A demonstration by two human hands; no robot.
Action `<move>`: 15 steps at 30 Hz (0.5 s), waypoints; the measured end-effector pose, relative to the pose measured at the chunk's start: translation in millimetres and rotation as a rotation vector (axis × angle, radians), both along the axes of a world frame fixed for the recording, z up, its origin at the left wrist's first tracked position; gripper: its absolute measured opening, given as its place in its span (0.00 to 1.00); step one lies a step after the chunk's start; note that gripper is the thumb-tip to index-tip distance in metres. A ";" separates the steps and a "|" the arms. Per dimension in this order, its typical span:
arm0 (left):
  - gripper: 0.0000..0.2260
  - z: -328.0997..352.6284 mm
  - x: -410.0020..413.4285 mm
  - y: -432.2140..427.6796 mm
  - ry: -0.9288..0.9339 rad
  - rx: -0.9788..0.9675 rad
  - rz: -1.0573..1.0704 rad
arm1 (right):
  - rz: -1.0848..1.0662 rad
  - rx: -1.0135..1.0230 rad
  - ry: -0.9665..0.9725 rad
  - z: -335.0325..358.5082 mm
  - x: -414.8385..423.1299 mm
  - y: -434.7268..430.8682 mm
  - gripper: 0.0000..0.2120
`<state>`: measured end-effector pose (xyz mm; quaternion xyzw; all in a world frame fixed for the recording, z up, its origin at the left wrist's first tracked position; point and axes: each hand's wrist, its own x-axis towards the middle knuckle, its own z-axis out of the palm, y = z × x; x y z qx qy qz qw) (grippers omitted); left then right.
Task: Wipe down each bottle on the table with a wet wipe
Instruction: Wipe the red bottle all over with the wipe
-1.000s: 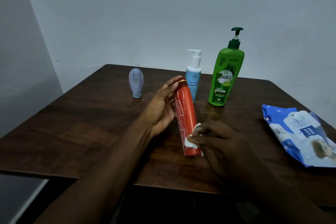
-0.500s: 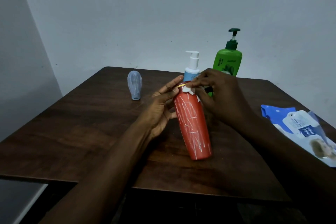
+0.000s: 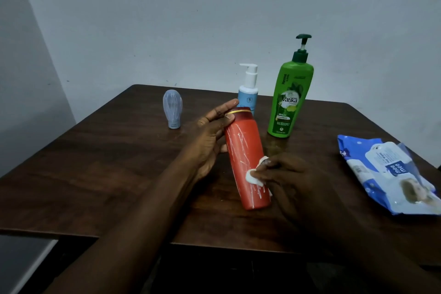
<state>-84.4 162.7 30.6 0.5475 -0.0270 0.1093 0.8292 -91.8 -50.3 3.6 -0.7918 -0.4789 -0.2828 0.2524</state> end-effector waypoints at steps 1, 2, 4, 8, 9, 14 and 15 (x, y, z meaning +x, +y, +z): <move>0.14 0.7 -0.5 -0.1 0.000 -0.001 0.000 | -0.006 0.003 0.019 3.2 3.2 2.1 0.11; 0.14 0.9 -0.3 0.3 0.002 -0.002 -0.001 | -0.015 0.011 0.041 8.0 8.0 5.7 0.10; 0.14 1.1 0.2 1.4 0.006 -0.011 -0.007 | -0.034 0.012 0.070 20.1 20.0 15.5 0.10; 0.14 2.7 -0.6 2.4 0.013 -0.057 -0.018 | -0.030 0.120 0.057 49.9 41.2 37.9 0.09; 0.14 2.8 -0.8 3.0 0.013 -0.064 -0.021 | -0.037 0.145 0.054 55.3 45.7 43.1 0.09; 0.16 1.4 -2.0 3.8 0.007 -0.051 -0.002 | -0.035 0.097 -0.017 57.0 50.1 54.1 0.09; 0.16 2.7 -3.4 2.2 0.012 -0.048 0.002 | -0.036 0.077 -0.019 53.8 47.4 52.2 0.09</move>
